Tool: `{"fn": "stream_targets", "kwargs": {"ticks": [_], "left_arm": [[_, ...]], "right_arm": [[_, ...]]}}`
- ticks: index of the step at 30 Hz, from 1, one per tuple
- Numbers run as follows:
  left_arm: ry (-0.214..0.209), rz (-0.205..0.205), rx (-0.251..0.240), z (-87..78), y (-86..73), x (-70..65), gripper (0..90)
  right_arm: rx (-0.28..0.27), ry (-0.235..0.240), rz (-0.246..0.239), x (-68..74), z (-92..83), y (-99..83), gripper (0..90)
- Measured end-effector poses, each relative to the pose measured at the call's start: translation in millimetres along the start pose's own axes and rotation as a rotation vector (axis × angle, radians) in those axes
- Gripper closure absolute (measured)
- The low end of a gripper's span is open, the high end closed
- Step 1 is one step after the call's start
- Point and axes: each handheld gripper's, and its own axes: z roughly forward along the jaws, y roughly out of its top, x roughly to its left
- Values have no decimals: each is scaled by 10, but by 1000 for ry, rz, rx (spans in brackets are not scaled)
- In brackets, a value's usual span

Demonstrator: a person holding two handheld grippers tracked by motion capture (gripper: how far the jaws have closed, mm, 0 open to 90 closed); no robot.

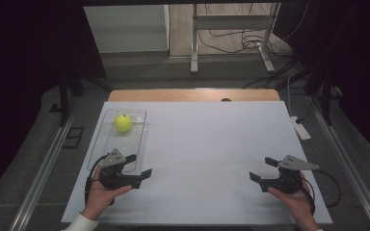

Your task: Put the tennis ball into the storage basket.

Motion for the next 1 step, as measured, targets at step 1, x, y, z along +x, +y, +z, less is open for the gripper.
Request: {"fn": "stream_targets", "kwargs": {"ticks": [1], "left_arm": [[0, -3, -1, 0, 2, 4, 155]], "right_arm": [[-4, 2, 3, -6, -7, -2, 120]]}}
